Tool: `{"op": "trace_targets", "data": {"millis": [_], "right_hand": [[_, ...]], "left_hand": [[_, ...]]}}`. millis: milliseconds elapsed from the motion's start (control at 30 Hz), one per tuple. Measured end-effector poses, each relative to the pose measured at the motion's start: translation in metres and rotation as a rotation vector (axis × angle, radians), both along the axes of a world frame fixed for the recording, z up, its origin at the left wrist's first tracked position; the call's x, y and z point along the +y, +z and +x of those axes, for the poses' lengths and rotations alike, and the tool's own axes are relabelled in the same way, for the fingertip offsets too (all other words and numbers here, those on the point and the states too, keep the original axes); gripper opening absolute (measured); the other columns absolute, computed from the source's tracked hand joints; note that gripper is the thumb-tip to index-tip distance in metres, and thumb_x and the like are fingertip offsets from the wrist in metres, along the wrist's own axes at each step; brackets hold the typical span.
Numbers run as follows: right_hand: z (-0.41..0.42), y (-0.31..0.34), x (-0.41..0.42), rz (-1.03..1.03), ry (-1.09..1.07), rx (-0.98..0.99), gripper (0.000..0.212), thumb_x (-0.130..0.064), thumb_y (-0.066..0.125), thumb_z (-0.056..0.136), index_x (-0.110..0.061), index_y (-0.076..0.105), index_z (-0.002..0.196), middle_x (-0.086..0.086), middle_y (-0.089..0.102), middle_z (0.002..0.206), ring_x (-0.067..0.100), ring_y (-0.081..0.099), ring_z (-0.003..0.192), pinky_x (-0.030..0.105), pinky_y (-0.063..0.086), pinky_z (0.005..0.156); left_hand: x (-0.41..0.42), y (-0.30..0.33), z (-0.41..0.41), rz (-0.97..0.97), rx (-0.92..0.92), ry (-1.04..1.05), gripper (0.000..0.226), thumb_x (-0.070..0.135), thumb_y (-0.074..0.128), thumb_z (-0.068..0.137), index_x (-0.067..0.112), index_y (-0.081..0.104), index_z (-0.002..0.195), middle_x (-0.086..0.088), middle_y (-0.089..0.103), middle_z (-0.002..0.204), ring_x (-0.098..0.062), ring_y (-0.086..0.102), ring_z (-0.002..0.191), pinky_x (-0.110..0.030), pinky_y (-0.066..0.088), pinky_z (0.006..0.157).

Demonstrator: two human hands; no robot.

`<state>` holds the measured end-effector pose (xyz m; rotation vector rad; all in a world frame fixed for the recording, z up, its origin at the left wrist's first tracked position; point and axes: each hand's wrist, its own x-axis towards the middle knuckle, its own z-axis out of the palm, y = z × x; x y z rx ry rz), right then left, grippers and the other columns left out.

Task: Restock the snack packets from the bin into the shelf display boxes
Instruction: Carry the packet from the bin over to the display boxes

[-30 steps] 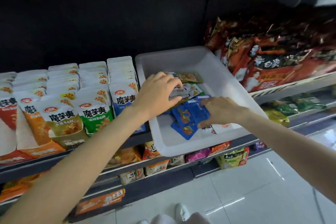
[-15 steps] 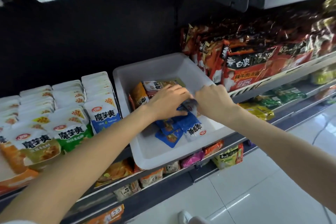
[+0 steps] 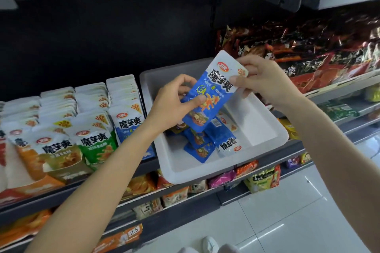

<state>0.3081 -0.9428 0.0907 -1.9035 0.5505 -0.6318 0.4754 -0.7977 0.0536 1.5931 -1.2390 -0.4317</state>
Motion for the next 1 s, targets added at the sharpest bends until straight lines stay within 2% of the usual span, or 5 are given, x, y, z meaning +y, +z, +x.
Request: {"op": "trace_targets", "data": {"millis": [367, 467, 633, 767, 1000], "right_hand": [[0.068, 0.001, 0.045, -0.166, 0.168, -0.123, 0.021, -0.014, 0.07, 0.084, -0.023, 0.05, 0.081, 0.001, 0.065, 0.082, 0.02, 0.07, 0.079, 0.046, 0.059, 0.07], [0.087, 0.002, 0.059, -0.156, 0.24, -0.154, 0.026, -0.007, 0.064, 0.088, -0.022, 0.044, 0.082, -0.005, 0.06, 0.079, 0.011, 0.068, 0.078, 0.039, 0.06, 0.072], [0.113, -0.004, 0.079, -0.27, 0.283, -0.106, 0.018, -0.009, 0.066, 0.087, -0.013, 0.049, 0.087, 0.008, 0.07, 0.088, 0.014, 0.071, 0.078, 0.033, 0.06, 0.067], [0.13, -0.02, 0.094, -0.573, 0.277, -0.022, 0.015, -0.017, 0.069, 0.085, -0.02, 0.054, 0.089, 0.0, 0.069, 0.081, 0.013, 0.064, 0.066, 0.031, 0.051, 0.064], [0.147, -0.033, 0.109, -0.848, 0.243, 0.031, 0.01, -0.014, 0.065, 0.084, -0.006, 0.062, 0.09, 0.002, 0.059, 0.069, 0.023, 0.054, 0.063, 0.032, 0.045, 0.064]], "left_hand": [[0.065, -0.002, 0.019, -0.138, -0.307, 0.323, 0.024, 0.026, 0.07, 0.086, 0.019, 0.054, 0.103, 0.019, 0.06, 0.091, 0.003, 0.061, 0.087, -0.021, 0.053, 0.07], [0.085, -0.001, 0.033, -0.154, -0.352, 0.362, 0.021, 0.025, 0.064, 0.09, 0.016, 0.057, 0.107, 0.015, 0.061, 0.097, 0.001, 0.061, 0.09, -0.031, 0.055, 0.073], [0.122, -0.008, 0.049, -0.114, -0.464, 0.446, 0.018, 0.02, 0.072, 0.083, 0.014, 0.063, 0.099, 0.012, 0.064, 0.088, 0.006, 0.058, 0.077, -0.013, 0.05, 0.062], [0.135, -0.034, 0.057, 0.047, -0.71, 0.542, 0.02, 0.022, 0.075, 0.079, 0.012, 0.067, 0.094, 0.003, 0.069, 0.079, -0.009, 0.063, 0.065, -0.026, 0.054, 0.057], [0.137, -0.047, 0.058, 0.028, -0.641, 0.603, 0.025, 0.014, 0.068, 0.086, 0.008, 0.065, 0.11, -0.001, 0.072, 0.088, -0.015, 0.069, 0.072, -0.04, 0.059, 0.064]]}}
